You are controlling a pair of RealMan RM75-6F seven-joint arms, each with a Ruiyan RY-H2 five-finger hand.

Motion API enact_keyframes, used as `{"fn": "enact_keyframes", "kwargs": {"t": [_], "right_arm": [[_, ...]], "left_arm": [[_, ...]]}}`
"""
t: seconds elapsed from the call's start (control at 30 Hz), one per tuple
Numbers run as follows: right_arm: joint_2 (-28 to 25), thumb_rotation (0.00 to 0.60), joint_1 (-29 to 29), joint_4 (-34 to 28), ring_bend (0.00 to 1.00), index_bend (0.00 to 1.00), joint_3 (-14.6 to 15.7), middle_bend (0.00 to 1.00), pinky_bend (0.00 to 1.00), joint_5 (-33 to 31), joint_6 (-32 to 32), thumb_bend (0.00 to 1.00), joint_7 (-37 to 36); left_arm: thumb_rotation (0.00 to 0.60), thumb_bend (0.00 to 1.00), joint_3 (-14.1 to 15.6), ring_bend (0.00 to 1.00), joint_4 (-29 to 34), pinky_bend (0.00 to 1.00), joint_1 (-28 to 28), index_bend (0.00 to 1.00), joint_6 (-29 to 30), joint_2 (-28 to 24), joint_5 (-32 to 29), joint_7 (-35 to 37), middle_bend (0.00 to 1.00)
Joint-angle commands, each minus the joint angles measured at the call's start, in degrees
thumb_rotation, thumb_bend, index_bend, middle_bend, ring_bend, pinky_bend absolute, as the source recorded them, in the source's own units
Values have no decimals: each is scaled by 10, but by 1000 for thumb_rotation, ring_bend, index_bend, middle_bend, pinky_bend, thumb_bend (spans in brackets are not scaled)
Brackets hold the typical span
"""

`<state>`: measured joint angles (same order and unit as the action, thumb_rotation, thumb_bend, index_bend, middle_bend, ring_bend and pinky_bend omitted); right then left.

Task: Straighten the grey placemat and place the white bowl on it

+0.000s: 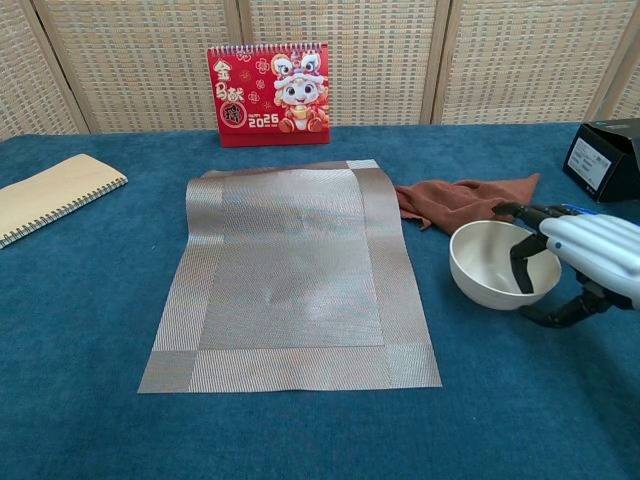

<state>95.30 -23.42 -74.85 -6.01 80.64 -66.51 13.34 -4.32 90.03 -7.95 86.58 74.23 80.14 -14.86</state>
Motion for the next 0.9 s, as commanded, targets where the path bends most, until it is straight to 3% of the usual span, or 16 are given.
{"fn": "enact_keyframes", "kwargs": {"t": [0.03, 0.47, 0.9], "right_arm": [[1, 600, 1, 1, 0, 673, 1, 86, 0, 0, -3, 482, 0], [-1, 600, 6, 6, 0, 695, 9, 82, 0, -6, -5, 547, 4], [-17, 600, 10, -9, 0, 703, 13, 81, 0, 11, -31, 539, 22]], "left_arm": [[600, 193, -1, 0, 0, 0, 0, 63, 0, 0, 0, 0, 0], [600, 193, -3, 0, -1, 0, 0, 68, -5, 2, 2, -2, 0], [600, 193, -5, 0, -2, 0, 1, 68, -7, 3, 2, -3, 0]]}}
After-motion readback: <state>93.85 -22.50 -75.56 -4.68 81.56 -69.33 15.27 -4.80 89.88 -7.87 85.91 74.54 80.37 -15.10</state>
